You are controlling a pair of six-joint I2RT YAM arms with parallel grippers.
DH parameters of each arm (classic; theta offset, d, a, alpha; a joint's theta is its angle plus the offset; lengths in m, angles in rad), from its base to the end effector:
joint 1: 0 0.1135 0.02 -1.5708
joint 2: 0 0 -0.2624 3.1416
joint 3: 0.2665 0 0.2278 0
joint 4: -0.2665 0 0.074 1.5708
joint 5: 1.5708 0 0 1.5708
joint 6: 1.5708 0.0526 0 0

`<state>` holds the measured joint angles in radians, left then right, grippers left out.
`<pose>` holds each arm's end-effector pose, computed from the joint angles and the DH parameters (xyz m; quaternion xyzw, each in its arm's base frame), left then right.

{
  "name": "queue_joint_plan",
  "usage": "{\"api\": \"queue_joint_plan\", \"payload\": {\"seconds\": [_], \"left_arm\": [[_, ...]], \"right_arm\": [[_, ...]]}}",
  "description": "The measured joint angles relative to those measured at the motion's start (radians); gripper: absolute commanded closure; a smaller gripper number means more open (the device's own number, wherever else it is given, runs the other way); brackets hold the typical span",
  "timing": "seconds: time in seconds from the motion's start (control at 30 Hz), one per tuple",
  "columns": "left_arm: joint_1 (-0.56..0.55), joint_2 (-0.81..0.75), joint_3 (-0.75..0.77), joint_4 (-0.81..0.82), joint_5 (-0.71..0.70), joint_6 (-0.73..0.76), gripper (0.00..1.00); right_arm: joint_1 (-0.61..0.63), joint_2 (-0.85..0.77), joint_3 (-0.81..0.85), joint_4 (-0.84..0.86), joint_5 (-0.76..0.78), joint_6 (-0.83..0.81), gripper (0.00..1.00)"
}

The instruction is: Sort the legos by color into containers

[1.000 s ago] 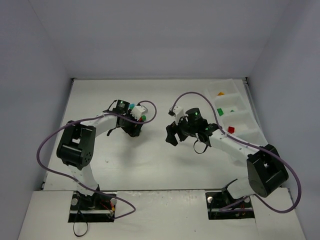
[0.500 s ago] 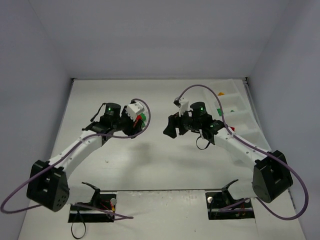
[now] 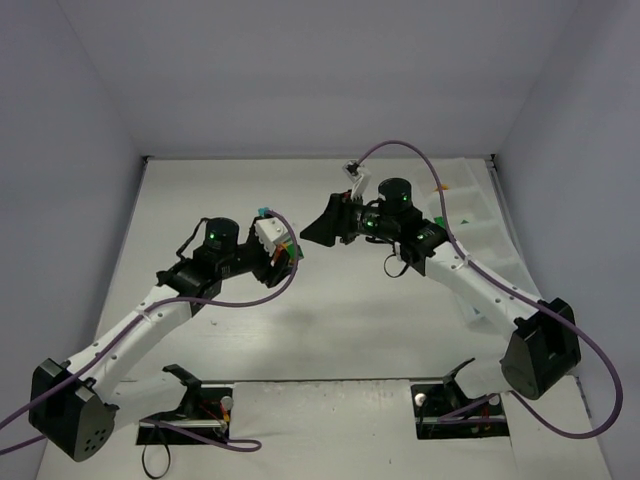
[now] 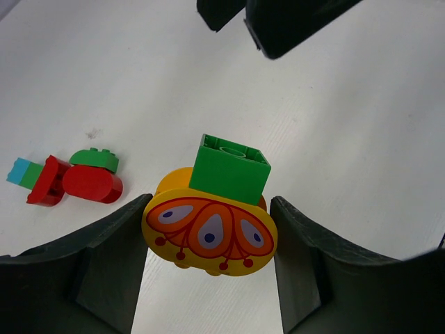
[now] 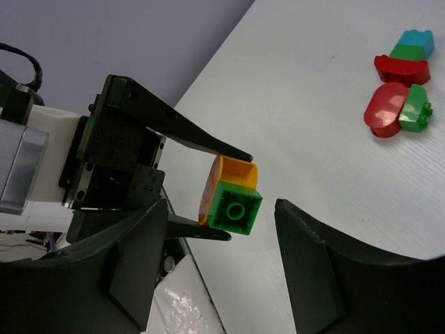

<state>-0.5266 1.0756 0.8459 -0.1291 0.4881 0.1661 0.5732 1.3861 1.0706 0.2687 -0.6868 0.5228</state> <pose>0.1914 -0.1398 0.3105 0.4002 0.7035 -0.2945 0.5081 0.2456 0.1982 0.3549 -0.2495 0.6751 0.5466 0.4280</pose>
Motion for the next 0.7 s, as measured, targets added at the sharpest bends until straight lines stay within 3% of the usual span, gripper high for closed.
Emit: {"api": "queue_joint_plan", "payload": {"seconds": [0.3,0.7], "left_arm": [[-0.019,-0.010,0.001,-0.002,-0.024,0.014,0.83],[-0.037,-0.032,0.001,-0.002,-0.044,0.017,0.83]], "right_arm": [[0.024,0.024,0.011,0.002,-0.017,0.043,0.33],[0.045,0.069,0.011,-0.019,-0.016,0.047,0.33]]}}
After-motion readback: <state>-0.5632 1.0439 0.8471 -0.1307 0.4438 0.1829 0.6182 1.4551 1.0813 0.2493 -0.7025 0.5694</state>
